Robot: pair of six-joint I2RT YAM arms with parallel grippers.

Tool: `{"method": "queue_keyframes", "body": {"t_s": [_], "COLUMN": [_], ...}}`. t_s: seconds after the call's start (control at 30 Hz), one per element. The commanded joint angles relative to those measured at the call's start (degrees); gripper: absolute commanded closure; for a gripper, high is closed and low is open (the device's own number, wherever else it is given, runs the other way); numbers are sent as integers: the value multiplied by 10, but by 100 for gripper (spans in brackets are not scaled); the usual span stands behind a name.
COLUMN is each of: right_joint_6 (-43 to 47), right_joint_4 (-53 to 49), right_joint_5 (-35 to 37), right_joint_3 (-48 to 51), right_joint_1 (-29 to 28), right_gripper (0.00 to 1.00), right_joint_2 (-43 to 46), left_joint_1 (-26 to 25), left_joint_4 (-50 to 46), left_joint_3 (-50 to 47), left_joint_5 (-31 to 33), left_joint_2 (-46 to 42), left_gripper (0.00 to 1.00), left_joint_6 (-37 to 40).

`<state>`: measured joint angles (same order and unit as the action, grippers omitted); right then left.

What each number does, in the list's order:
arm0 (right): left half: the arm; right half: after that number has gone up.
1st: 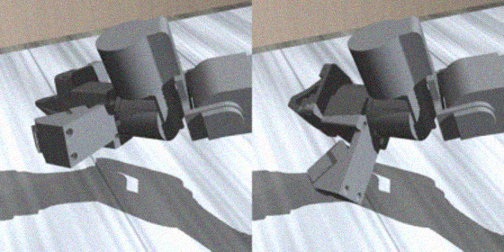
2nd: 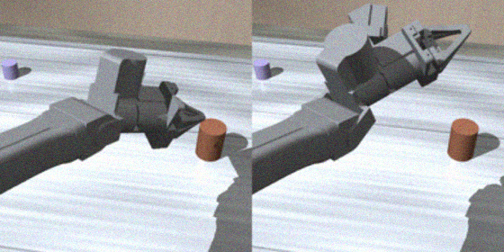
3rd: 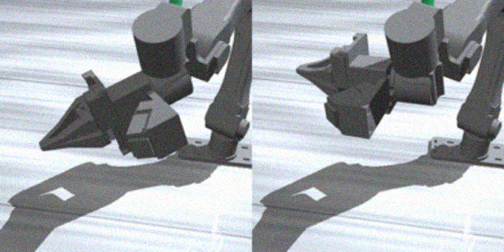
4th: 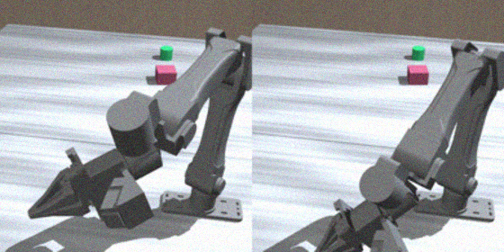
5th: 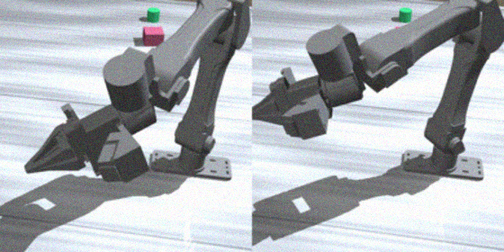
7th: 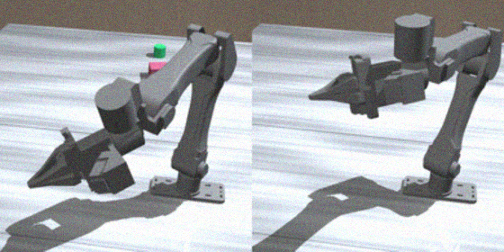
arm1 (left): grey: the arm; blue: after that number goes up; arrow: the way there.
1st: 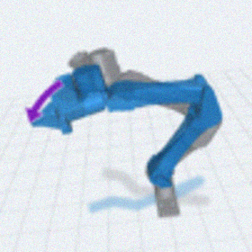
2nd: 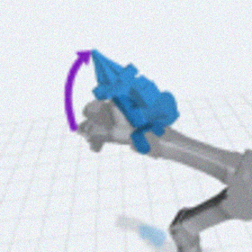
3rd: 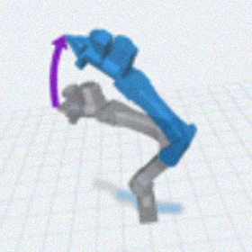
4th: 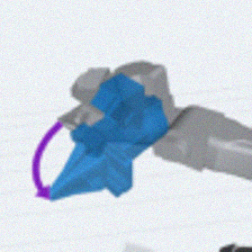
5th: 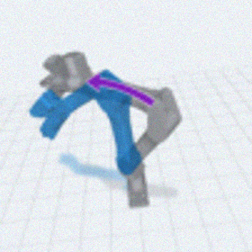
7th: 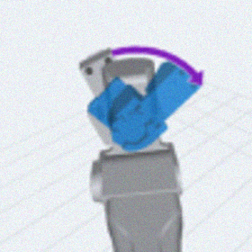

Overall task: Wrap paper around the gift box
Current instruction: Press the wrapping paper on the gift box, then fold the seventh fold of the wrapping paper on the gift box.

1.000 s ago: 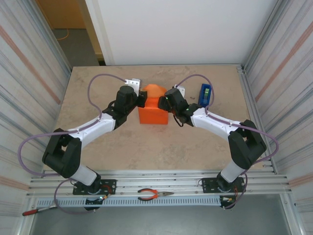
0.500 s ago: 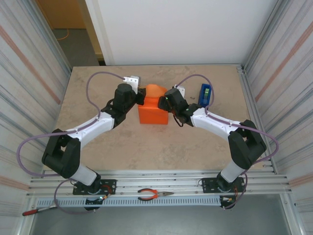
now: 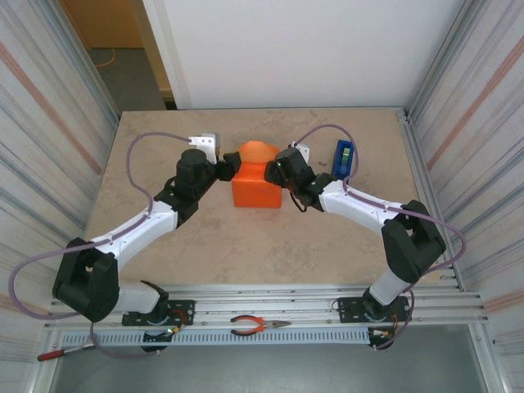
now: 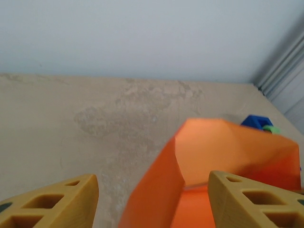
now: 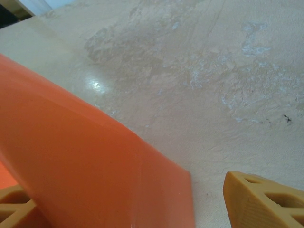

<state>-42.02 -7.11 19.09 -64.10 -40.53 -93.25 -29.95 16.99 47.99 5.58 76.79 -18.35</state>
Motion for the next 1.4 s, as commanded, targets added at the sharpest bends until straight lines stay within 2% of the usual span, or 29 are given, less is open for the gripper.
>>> {"method": "queue_keyframes", "body": {"t_s": [0.0,0.2,0.4,0.9,1.07,1.37], "right_joint_6": [3,4,5,8,10,14], "right_joint_4": [-69,-72,-74,-81,-81,-85], "right_joint_5": [-15,-17,-17,-17,-20,-21], "right_joint_3": [17,16,14,13,10,5], "right_joint_1": [-7,-6,-5,-1,-2,-2], "right_gripper": [23,23,23,24,24,24], "right_joint_2": [-28,-25,-25,-22,-25,-25], "left_joint_1": [-19,-29,-14,28,25,-11], "left_joint_4": [14,17,14,4,12,24], "left_joint_3": [-6,12,25,27,24,15], "left_joint_5": [3,30,53,35,-16,0], "left_joint_2": [15,63,91,50,43,73], "left_gripper": [36,34,34,34,33,33], "left_joint_6": [-13,7,26,25,9,13]}}
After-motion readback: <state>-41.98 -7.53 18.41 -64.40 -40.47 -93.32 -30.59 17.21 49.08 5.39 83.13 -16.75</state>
